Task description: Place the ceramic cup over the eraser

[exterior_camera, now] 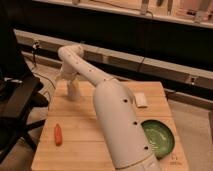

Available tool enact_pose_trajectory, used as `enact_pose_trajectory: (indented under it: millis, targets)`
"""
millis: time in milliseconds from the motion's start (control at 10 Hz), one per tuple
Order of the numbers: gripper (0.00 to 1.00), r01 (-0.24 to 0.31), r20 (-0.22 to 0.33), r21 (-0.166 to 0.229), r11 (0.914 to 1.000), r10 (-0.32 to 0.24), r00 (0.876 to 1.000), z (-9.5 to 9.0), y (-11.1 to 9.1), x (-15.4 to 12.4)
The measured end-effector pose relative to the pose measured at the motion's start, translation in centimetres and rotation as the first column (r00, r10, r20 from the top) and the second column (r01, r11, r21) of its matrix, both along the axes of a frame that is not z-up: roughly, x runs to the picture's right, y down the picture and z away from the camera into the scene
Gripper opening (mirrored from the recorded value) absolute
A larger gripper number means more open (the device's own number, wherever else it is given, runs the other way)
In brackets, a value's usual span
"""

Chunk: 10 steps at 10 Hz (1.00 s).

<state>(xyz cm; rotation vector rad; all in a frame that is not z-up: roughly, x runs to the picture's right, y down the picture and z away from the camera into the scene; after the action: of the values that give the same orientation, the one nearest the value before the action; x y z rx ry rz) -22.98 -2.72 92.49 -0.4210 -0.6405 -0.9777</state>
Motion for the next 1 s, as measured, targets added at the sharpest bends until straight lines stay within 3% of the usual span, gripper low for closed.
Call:
enact_pose_trajectory:
  millis: [200, 400, 800, 1000]
  targets:
    - [0.80, 0.006, -0.003, 0.001, 1.0000, -0.006, 1.000, 0.0, 0.1, -0.3]
    - [0.80, -0.018, -0.091, -0.005, 0.9998, 0.017, 0.996, 0.5, 0.4, 1.1]
    - [0.80, -0.045, -0.178, -0.030, 0.9985, 0.039, 0.983, 1.6, 1.1, 2.8]
    - [0.69, -0.047, -0.203, -0.033, 0.9984, 0.039, 0.978, 1.9, 1.3, 3.4]
